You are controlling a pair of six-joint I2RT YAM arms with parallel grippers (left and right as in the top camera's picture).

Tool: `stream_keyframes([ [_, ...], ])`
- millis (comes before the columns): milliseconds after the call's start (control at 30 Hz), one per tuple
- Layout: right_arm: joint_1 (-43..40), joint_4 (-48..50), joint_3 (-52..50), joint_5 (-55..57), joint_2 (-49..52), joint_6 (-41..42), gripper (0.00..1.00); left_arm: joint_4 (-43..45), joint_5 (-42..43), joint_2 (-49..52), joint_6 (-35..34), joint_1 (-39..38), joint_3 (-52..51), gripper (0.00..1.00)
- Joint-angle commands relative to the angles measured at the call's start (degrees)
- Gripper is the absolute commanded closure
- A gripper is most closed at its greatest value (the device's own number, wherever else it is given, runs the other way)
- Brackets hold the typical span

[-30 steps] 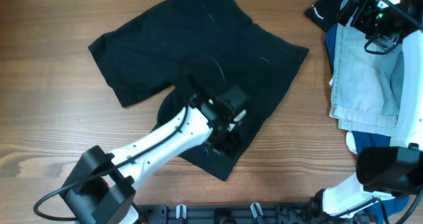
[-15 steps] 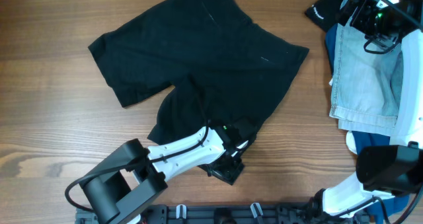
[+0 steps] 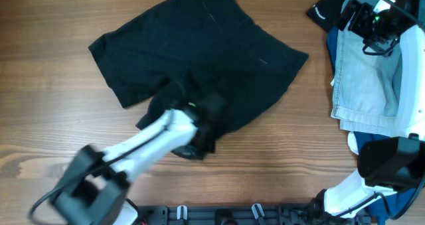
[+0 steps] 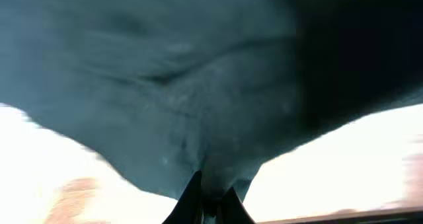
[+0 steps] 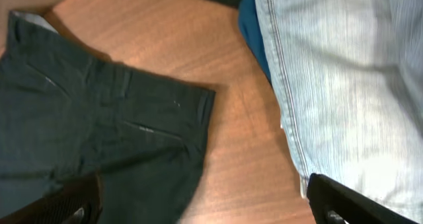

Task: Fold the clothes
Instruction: 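Grasp the bottom of the shorts with the left gripper and lift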

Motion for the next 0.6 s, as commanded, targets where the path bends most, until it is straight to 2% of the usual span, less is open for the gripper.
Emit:
stream_keyframes([
  [0,0.5,-1.7,-1.4,-0.5,1.1,1.4,0.0,-2.1,-6.4,-8.7,-1.9,10.7,-0.4,0.96],
  [67,1.1,-0.3,-6.0,-0.5,1.1,3.5,0.01,-2.7,-7.3,-12.0,-1.8,15.8,-0.4,0.96],
  [167,2.5,6.6,-16.0,-1.9,1.1,6.2,0.03,-3.7,-7.4,-13.7,-1.4,16.2,-0.4,0.96],
  [367,9.4,24.1,-35.2,-3.5,1.1,10.8,0.2,-3.4,-7.4,-13.7,-1.4,12.6,-0.4,0.96],
  [400,11.5,28.6,-38.6,-1.5,1.2,12.5,0.27,-3.5,-7.6,-13.7,-1.4,12.6,-0.4,0.96],
  [567,14.4,41.5,-47.1,2.2,1.3,16.7,0.45,-3.6,-7.6,-13.7,-1.4,12.6,-0.4,0.96],
])
